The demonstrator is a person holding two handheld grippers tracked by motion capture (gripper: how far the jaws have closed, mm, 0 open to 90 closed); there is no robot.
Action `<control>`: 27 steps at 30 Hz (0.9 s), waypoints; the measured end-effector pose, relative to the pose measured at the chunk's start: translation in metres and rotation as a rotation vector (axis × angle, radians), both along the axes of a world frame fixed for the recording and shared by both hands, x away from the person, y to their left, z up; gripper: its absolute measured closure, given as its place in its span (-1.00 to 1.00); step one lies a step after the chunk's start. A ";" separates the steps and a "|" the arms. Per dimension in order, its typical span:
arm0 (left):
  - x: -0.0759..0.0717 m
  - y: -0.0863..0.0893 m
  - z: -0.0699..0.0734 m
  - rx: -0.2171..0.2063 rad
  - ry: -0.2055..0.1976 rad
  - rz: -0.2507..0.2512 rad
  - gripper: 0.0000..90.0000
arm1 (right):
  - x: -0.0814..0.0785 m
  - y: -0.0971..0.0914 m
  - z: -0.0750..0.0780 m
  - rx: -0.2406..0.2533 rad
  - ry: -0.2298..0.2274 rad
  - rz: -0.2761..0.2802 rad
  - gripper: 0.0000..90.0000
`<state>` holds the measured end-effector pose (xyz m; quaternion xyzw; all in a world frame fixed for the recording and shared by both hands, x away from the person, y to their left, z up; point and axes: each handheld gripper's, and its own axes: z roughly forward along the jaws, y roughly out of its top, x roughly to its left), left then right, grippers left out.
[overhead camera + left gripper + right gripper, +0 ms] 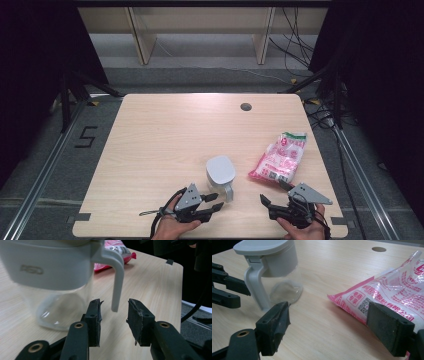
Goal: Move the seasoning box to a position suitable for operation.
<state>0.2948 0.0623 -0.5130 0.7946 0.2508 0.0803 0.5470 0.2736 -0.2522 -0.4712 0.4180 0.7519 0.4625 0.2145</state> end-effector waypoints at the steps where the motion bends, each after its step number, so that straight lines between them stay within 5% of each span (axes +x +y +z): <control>1: 0.002 -0.007 0.000 -0.008 0.002 -0.006 0.38 | 0.002 -0.001 0.000 -0.026 -0.032 0.017 -0.56; 14: 0.011 -0.038 0.002 0.029 -0.037 -0.003 0.42 | 0.000 0.002 0.000 -0.004 0.001 0.006 -0.56; 19: 0.016 -0.046 0.003 0.008 -0.045 0.030 0.54 | 0.002 0.002 -0.001 -0.005 -0.008 0.022 -0.56; 27: 0.013 -0.033 0.006 0.031 -0.054 0.045 0.70 | 0.001 0.000 -0.001 -0.018 -0.013 0.021 -0.56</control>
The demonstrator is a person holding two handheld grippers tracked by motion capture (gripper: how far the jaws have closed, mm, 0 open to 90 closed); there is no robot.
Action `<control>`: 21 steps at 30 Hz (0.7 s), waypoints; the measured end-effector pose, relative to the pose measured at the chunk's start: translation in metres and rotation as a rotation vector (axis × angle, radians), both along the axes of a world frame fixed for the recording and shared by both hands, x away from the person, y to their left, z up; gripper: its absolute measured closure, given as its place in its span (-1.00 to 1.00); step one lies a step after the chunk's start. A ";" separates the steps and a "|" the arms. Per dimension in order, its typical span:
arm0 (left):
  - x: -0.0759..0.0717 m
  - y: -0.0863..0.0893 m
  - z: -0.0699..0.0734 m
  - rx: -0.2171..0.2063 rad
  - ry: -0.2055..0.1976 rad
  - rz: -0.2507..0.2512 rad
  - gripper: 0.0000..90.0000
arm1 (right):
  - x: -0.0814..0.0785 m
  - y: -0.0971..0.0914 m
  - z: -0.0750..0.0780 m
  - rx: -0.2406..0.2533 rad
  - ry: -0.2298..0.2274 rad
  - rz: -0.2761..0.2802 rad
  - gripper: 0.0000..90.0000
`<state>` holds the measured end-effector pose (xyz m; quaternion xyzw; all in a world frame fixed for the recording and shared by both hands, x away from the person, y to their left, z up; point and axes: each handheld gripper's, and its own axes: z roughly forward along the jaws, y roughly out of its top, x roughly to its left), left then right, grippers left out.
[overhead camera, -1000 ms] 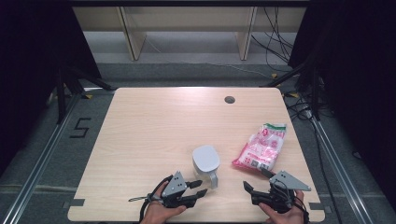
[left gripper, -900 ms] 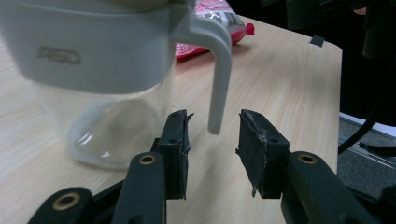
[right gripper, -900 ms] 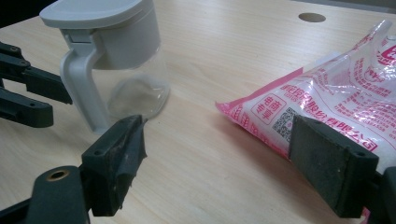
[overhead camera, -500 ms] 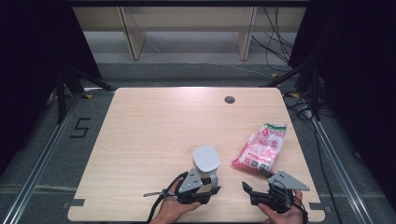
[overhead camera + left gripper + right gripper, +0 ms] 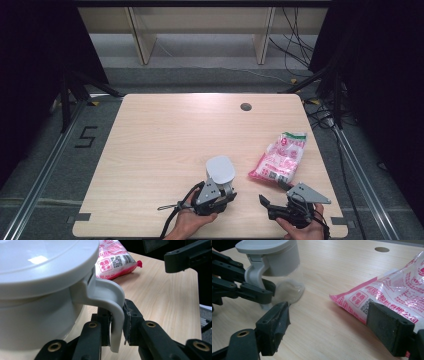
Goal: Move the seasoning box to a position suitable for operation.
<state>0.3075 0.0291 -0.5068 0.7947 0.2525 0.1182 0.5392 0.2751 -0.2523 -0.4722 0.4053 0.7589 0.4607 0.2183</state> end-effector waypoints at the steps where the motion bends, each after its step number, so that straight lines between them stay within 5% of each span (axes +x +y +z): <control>1: 0.000 0.004 0.000 -0.007 0.006 0.001 0.66 | -0.001 0.001 0.000 0.016 0.013 -0.011 -0.56; 4: -0.001 0.012 -0.001 -0.012 -0.007 0.029 0.68 | 0.001 0.000 0.000 0.007 -0.012 -0.003 -0.56; 14: -0.001 0.047 0.000 0.013 -0.009 0.057 0.58 | 0.000 0.000 0.000 0.008 0.005 -0.004 -0.56; 21: 0.006 0.080 -0.001 0.018 -0.022 0.156 0.52 | 0.000 0.000 -0.001 0.001 0.003 -0.002 -0.56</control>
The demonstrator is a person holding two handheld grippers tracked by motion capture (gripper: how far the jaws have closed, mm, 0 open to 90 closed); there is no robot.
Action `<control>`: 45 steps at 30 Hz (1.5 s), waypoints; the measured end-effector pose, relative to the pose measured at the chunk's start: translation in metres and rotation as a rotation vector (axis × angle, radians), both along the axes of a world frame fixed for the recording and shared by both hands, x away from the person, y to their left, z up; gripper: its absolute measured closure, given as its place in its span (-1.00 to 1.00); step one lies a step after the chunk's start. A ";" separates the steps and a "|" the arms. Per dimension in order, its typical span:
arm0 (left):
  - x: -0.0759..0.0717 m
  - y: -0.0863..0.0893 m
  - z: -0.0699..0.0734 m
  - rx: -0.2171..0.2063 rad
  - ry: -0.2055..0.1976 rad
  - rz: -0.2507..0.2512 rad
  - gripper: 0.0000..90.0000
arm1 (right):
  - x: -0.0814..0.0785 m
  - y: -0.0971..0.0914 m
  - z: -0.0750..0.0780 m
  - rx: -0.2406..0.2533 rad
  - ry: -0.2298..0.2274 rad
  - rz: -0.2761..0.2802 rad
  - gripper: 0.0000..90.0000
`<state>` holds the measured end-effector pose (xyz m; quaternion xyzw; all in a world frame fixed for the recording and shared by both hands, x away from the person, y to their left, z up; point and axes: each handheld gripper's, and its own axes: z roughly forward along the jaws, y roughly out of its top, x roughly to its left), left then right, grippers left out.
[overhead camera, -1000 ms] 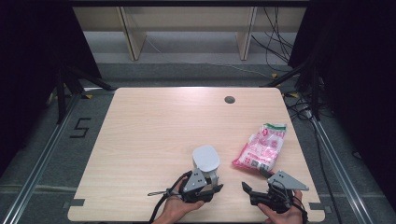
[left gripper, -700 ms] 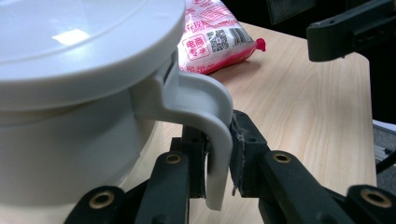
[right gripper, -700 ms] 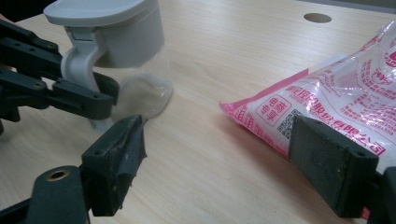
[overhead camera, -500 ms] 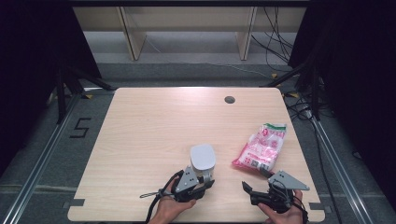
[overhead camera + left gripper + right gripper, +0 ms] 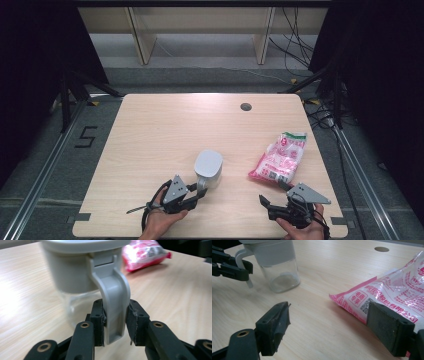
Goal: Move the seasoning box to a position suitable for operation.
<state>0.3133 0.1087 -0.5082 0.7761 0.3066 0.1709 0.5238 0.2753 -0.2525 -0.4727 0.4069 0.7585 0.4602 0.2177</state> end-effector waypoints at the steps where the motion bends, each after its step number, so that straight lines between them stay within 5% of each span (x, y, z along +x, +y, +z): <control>1: 0.001 0.004 0.000 0.012 -0.006 0.017 0.51 | -0.001 0.001 0.000 0.004 0.003 -0.005 -0.56; 15: 0.021 0.030 0.000 0.020 -0.016 0.132 0.51 | 0.000 0.003 -0.001 0.015 0.007 0.002 -0.56; 18: 0.023 0.026 0.001 0.052 -0.038 0.133 0.51 | 0.000 0.003 -0.001 -0.002 0.000 0.004 -0.56; 36: 0.053 -0.009 0.001 0.030 -0.031 0.069 0.51 | 0.000 0.004 -0.001 0.009 0.012 0.002 -0.56; 45: 0.068 -0.011 -0.004 0.025 -0.037 0.112 0.51 | 0.000 0.004 -0.001 0.005 0.014 0.006 -0.56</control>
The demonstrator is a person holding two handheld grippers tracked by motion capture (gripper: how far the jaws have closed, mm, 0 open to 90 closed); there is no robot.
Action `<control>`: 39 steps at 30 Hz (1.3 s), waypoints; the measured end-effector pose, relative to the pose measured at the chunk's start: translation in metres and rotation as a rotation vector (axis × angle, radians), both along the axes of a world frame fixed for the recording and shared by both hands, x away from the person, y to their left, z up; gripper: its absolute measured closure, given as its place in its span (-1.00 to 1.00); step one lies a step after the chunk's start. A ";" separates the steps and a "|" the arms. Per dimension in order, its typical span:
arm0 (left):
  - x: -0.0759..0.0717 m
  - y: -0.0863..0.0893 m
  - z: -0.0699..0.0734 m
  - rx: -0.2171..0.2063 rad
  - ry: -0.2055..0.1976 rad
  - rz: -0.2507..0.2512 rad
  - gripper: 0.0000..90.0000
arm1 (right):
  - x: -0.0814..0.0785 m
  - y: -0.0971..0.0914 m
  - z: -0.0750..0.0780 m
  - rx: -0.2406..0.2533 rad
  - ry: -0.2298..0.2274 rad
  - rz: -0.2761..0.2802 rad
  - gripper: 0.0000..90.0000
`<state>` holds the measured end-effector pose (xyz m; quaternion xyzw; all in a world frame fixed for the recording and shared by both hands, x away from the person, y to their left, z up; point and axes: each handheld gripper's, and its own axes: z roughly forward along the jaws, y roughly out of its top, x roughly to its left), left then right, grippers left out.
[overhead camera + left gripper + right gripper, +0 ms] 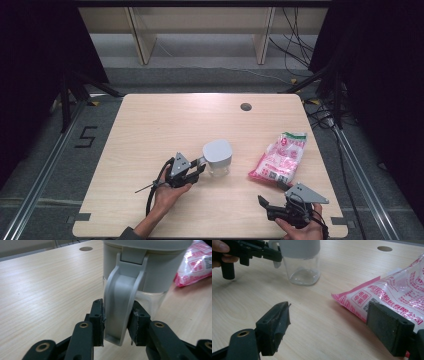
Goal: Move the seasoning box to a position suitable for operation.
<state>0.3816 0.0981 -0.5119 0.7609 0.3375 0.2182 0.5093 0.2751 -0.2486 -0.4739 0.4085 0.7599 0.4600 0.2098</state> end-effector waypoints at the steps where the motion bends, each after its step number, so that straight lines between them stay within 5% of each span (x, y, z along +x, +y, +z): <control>1: 0.002 0.001 0.000 0.010 -0.007 0.016 0.51 | -0.002 0.002 0.000 0.016 0.014 -0.013 -0.56; 9: 0.004 -0.002 -0.003 0.017 -0.033 0.046 0.55 | -0.001 0.001 0.000 -0.006 0.013 -0.004 -0.56; 12: 0.006 0.000 -0.005 -0.016 -0.028 0.009 0.54 | -0.001 0.001 0.000 -0.003 0.012 -0.005 -0.56; 22: -0.001 0.000 -0.005 -0.019 -0.021 -0.092 0.54 | -0.001 0.001 0.000 -0.001 -0.002 0.002 -0.56; 39: 0.004 0.004 -0.005 -0.054 0.008 -0.067 0.53 | 0.001 0.001 -0.002 -0.015 -0.013 0.024 -0.56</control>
